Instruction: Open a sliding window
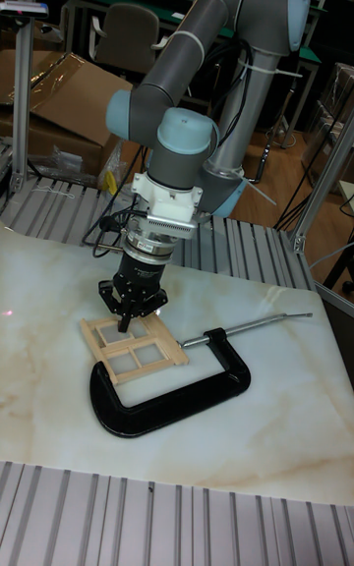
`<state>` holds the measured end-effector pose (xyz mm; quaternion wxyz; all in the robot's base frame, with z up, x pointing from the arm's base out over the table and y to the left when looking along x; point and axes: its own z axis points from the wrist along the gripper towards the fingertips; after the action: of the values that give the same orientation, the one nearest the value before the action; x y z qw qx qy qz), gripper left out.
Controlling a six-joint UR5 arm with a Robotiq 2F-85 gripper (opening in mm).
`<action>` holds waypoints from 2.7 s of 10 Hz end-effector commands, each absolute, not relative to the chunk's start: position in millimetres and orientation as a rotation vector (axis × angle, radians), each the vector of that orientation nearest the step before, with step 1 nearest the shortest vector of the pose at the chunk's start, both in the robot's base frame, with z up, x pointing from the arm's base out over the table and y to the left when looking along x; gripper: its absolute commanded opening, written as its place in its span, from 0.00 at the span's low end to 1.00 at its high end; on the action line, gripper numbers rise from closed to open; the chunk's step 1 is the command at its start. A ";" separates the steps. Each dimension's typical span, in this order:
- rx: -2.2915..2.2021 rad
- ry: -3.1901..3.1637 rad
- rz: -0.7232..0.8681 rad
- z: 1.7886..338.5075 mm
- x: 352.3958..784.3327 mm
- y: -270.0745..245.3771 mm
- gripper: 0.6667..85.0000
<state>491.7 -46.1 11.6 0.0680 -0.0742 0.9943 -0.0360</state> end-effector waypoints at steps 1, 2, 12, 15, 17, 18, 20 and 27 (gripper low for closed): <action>-0.184 2.994 -0.096 11.8 487.9 -37.9 0.00; -0.172 2.991 -0.098 10.8 487.2 -33.9 0.00; -0.159 2.991 -0.106 11.1 477.5 -20.9 0.00; -0.181 2.992 -0.121 11.8 479.8 -22.5 0.00; -0.209 3.010 -0.132 19.1 484.6 -29.9 0.00; -0.219 3.011 -0.137 19.2 485.8 -32.6 0.00; -0.224 3.011 -0.151 18.5 486.7 -36.5 0.00; -0.213 2.994 -0.149 10.2 485.6 -33.7 0.00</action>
<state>485.0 -34.5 11.6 0.0648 -0.0755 0.9936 -0.0535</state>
